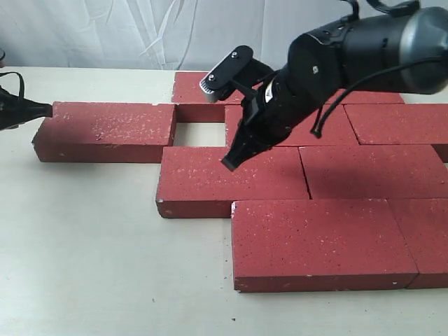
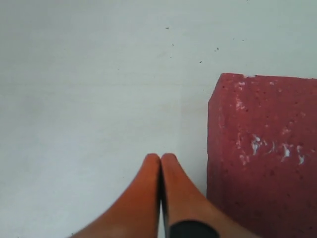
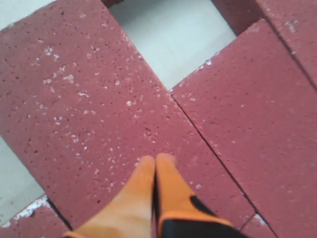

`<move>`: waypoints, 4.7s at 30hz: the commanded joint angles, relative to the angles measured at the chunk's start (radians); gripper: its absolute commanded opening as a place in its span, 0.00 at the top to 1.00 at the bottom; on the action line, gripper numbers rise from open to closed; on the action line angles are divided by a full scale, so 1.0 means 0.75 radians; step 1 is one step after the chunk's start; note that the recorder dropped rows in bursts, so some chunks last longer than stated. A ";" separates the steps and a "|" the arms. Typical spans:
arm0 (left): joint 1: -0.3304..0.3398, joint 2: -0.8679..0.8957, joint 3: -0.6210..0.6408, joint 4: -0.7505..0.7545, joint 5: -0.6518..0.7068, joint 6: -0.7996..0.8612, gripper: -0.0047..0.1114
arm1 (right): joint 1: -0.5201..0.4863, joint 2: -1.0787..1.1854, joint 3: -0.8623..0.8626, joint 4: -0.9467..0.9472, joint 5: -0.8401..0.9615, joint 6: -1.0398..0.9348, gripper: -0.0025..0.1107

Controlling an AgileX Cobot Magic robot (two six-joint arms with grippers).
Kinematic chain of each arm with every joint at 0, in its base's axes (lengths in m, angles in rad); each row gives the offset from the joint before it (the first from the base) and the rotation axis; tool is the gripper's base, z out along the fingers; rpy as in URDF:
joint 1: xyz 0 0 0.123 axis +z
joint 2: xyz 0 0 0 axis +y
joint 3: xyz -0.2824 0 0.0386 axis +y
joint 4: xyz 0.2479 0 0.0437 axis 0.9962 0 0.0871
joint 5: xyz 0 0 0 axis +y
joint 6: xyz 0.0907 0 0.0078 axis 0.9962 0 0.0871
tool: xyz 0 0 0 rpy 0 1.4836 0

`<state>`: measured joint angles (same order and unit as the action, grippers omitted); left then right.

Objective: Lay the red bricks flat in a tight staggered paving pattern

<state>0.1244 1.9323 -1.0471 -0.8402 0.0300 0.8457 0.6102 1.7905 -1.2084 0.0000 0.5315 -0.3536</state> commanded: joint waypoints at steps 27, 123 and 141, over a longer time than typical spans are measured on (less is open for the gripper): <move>-0.102 0.163 -0.120 -0.025 0.205 0.006 0.96 | -0.015 -0.093 0.061 -0.012 -0.130 -0.012 0.99; -0.180 -0.109 -0.130 0.056 0.571 0.034 0.96 | -0.038 -0.093 -0.003 0.000 -0.198 -0.015 0.99; -0.196 -0.157 -0.130 0.065 0.671 0.078 0.96 | -0.595 -0.213 -0.241 0.000 0.650 0.194 0.99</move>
<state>-0.0153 1.8346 -1.1402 -0.7871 0.5212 0.8934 0.2236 1.6725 -1.3934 0.0078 0.9888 -0.2351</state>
